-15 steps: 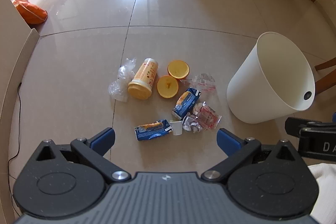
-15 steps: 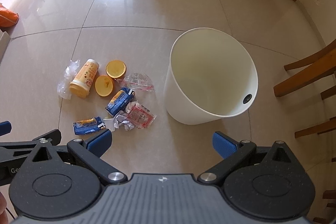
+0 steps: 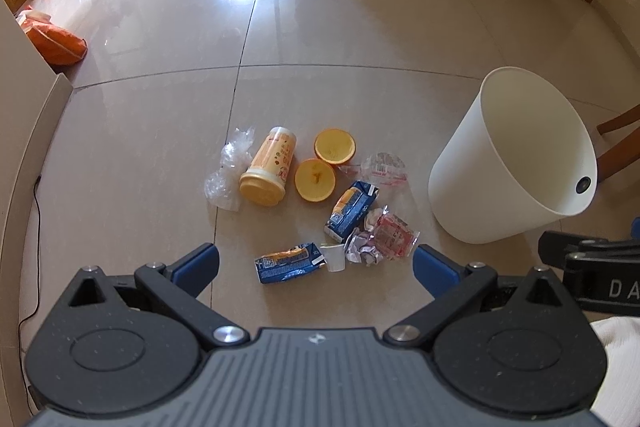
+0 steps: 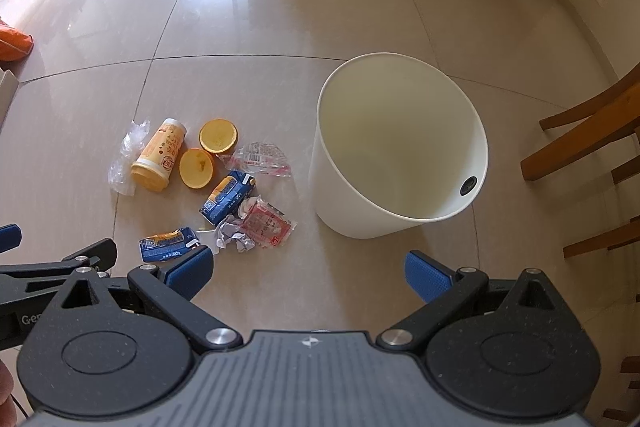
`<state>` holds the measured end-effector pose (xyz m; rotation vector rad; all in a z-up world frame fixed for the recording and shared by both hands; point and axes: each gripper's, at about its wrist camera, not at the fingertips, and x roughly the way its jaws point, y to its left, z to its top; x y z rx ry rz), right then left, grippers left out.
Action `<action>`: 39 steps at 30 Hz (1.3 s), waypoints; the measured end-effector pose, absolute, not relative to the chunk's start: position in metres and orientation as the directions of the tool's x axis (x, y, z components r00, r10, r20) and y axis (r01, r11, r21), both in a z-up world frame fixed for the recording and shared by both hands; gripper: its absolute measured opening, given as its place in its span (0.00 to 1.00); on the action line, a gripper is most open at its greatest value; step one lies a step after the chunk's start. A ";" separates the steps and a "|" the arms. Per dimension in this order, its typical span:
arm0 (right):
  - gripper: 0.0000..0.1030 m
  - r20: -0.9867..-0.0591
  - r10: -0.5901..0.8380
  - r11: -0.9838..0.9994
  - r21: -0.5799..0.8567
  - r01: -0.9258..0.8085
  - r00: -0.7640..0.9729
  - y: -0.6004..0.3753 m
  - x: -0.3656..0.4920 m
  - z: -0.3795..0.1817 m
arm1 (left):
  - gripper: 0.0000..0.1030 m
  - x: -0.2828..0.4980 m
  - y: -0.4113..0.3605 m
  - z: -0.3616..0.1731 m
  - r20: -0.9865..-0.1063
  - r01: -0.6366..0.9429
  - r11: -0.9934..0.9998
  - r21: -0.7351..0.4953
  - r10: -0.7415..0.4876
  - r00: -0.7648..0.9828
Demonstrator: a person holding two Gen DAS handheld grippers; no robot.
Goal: Collect trash
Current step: 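Move both tools toward the white wastebasket beside the trash pile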
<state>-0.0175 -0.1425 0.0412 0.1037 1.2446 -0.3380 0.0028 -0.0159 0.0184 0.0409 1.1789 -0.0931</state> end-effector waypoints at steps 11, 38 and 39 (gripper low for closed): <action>1.00 -0.942 -0.194 0.941 -0.100 0.324 0.275 -0.152 -0.016 0.033 | 0.99 0.011 -0.027 0.008 -0.918 0.111 0.994 -0.021 -0.063 0.392; 1.00 -0.947 -0.169 0.942 -0.074 0.328 0.274 -0.196 0.029 -0.012 | 0.99 0.057 -0.056 -0.038 -0.889 0.180 0.984 -0.015 -0.095 0.448; 1.00 -0.945 -0.170 0.942 -0.073 0.327 0.278 -0.197 0.031 -0.013 | 0.99 0.058 -0.057 -0.039 -0.883 0.184 0.983 -0.013 -0.098 0.459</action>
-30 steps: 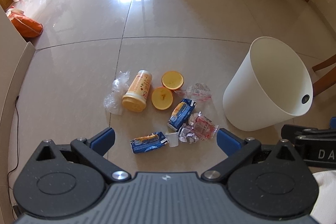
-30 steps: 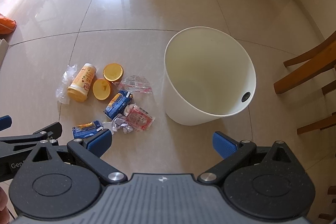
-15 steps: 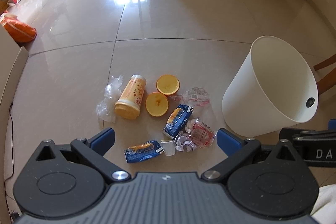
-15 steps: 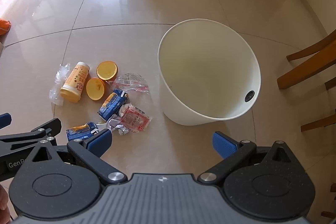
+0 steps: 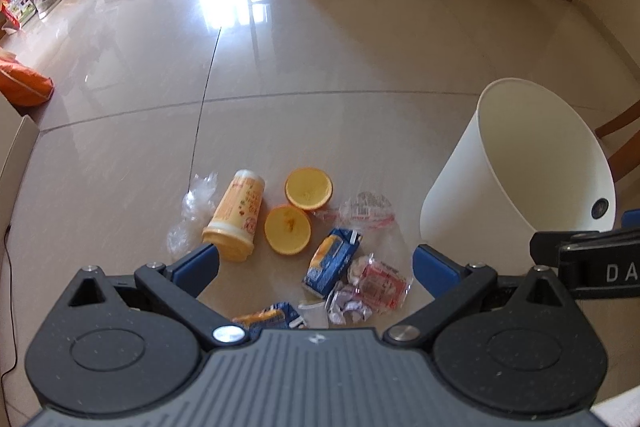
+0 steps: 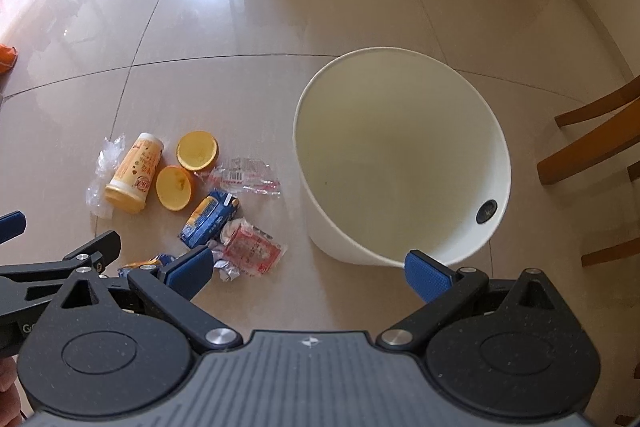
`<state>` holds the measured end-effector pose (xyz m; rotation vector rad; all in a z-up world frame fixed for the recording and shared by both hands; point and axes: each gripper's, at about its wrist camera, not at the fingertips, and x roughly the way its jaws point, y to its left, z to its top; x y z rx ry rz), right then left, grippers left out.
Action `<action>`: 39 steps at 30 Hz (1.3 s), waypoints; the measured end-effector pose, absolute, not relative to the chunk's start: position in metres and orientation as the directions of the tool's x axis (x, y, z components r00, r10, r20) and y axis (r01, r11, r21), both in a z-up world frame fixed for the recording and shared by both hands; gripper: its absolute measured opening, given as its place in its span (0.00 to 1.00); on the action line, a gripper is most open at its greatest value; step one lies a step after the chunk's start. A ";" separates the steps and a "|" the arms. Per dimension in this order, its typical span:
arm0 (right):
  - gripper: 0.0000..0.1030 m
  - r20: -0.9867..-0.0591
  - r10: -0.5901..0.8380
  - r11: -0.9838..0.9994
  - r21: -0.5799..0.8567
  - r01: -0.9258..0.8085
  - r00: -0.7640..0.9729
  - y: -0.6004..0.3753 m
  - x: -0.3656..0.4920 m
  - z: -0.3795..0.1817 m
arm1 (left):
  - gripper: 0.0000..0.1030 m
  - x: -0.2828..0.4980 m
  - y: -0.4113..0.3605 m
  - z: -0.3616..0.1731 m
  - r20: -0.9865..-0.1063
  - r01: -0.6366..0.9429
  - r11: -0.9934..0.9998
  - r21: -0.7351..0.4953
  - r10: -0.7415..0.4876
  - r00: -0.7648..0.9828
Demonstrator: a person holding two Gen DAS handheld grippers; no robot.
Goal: Collect trash
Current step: 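Move both tools toward the white wastebasket beside the trash pile, then grasp the rim of the white wastebasket with the right gripper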
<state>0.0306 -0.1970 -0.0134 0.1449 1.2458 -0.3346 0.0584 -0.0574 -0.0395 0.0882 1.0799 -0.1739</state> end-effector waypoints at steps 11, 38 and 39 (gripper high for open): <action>1.00 -0.932 -0.205 0.931 -0.091 0.354 0.298 -0.231 0.032 -0.029 | 0.99 0.062 -0.077 -0.058 -0.855 0.261 0.965 -0.001 -0.136 0.500; 0.42 -0.966 -0.190 0.659 0.006 0.752 0.174 -0.414 -0.005 -0.099 | 0.99 0.045 -0.098 -0.102 -0.845 0.367 0.929 0.042 -0.163 0.509; 0.35 -0.966 -0.190 0.661 0.008 0.750 0.178 -0.414 -0.004 -0.102 | 0.99 0.045 -0.098 -0.102 -0.846 0.368 0.929 0.041 -0.163 0.507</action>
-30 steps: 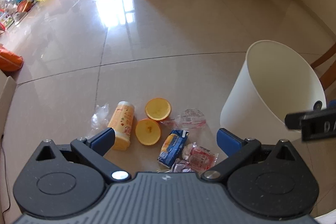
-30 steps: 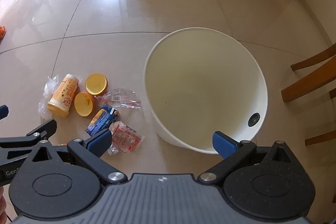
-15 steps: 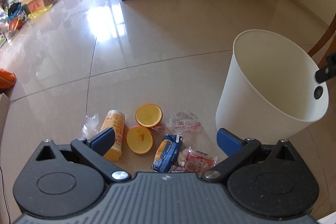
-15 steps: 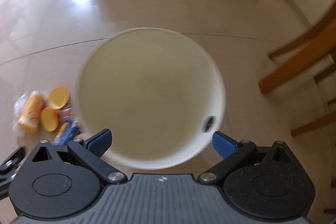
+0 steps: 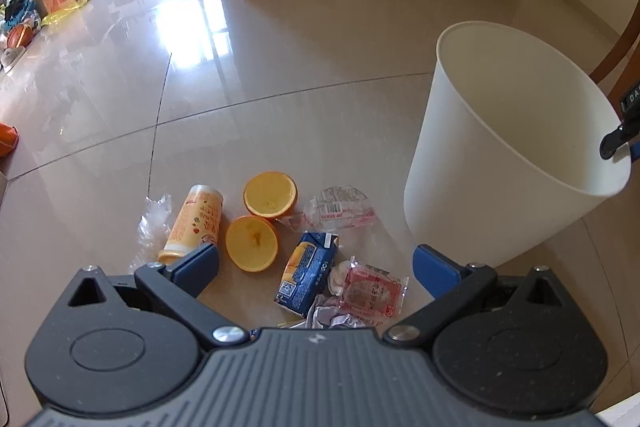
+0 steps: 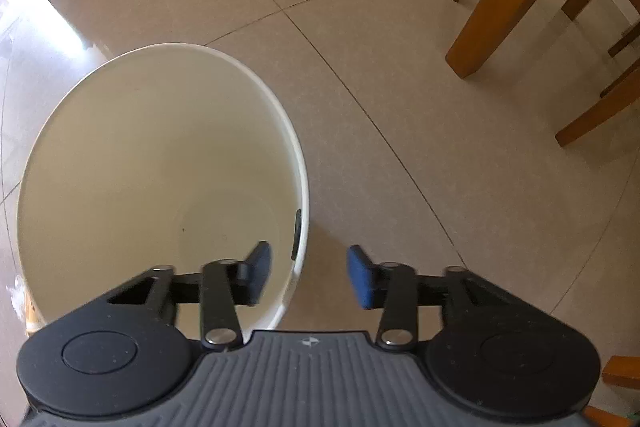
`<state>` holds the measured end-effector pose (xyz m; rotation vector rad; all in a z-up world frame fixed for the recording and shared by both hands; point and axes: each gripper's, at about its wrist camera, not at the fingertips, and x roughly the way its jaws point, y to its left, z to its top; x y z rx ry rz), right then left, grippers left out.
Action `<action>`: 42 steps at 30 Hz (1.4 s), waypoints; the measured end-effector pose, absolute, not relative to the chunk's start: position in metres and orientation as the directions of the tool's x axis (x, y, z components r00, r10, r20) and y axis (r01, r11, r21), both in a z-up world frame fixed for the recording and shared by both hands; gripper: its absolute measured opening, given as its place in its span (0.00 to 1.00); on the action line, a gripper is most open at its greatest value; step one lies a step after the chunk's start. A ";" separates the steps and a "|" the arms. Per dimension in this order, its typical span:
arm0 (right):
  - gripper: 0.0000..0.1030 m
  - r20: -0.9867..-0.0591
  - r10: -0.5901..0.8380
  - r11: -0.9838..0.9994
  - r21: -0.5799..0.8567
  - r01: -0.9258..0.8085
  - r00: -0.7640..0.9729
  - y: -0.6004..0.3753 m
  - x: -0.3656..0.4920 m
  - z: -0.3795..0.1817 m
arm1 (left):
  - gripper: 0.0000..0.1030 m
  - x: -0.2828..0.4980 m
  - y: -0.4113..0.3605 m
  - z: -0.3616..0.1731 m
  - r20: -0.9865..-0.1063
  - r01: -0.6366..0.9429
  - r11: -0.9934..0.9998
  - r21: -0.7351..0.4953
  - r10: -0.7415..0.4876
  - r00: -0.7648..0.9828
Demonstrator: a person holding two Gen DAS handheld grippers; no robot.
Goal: Collect trash
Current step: 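Grasp the rim of the white wastebasket with the right gripper, then hold the wastebasket with the right gripper while the left gripper approaches the blue carton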
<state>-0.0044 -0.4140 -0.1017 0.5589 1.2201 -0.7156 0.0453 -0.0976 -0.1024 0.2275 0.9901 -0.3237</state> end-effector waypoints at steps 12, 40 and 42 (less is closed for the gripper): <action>0.12 -0.965 -0.209 0.718 -0.040 0.695 0.160 -0.433 0.018 -0.116 | 0.99 0.042 -0.095 -0.112 -0.859 0.378 0.925 0.049 -0.154 0.488; 0.22 -0.916 -0.337 0.694 -0.087 0.715 0.216 -0.427 0.054 -0.129 | 0.99 0.040 -0.090 -0.117 -0.854 0.399 0.912 0.101 -0.126 0.505; 0.22 -0.914 -0.344 0.687 -0.089 0.721 0.215 -0.426 0.054 -0.129 | 0.99 0.042 -0.088 -0.119 -0.854 0.390 0.916 0.097 -0.124 0.504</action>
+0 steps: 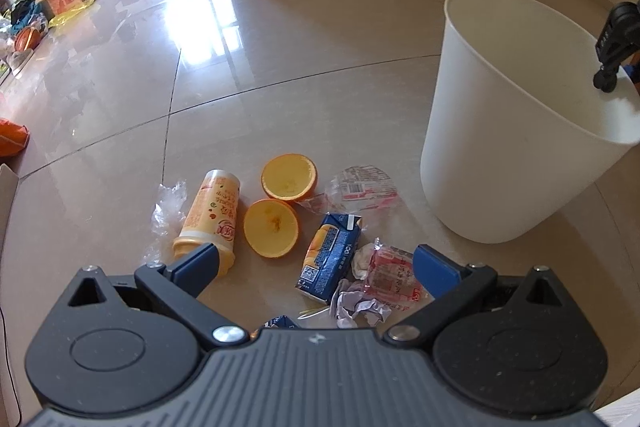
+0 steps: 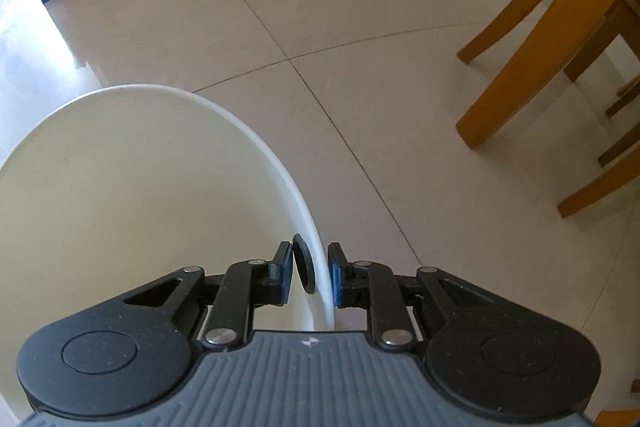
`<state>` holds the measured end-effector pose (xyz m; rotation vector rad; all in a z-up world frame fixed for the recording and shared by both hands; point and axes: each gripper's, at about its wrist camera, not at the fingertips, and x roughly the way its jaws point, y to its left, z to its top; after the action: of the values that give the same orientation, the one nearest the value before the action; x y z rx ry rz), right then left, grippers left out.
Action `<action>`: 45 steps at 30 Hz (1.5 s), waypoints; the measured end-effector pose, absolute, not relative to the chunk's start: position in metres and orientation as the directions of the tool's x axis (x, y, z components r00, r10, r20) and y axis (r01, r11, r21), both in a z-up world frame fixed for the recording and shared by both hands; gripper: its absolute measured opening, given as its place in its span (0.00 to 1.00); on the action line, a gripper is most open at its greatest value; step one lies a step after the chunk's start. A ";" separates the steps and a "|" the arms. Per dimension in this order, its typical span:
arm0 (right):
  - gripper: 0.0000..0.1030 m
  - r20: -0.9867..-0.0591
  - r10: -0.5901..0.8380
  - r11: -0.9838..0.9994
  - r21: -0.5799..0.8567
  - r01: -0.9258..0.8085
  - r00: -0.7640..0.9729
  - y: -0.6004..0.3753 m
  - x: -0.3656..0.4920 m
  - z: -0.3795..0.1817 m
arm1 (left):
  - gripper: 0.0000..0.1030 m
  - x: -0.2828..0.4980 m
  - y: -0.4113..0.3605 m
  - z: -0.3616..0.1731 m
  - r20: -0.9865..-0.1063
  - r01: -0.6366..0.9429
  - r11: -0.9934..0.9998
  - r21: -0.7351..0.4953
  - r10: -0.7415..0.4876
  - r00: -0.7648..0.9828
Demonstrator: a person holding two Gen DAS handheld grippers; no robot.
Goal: Collect trash
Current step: 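Hold the wastebasket with the right gripper while the left gripper approaches the blue carton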
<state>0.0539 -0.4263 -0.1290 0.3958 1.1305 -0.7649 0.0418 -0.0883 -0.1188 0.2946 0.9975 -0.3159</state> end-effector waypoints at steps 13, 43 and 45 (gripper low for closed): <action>0.78 -0.879 -0.348 0.664 0.014 0.748 0.326 -0.434 0.034 -0.107 | 0.99 0.041 -0.080 -0.122 -0.840 0.414 0.900 0.134 -0.118 0.530; 0.65 -0.902 -0.344 0.687 -0.052 0.725 0.262 -0.438 0.029 -0.116 | 0.99 0.038 -0.079 -0.131 -0.831 0.461 0.871 0.170 -0.125 0.542; 0.58 -0.909 -0.331 0.697 -0.053 0.715 0.255 -0.435 0.030 -0.118 | 0.99 0.038 -0.079 -0.132 -0.832 0.465 0.870 0.164 -0.132 0.539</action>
<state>0.0304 -0.4352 -0.1184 0.4113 1.0995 -0.7374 0.0379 -0.0794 -0.1320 0.3918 0.9402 -0.3659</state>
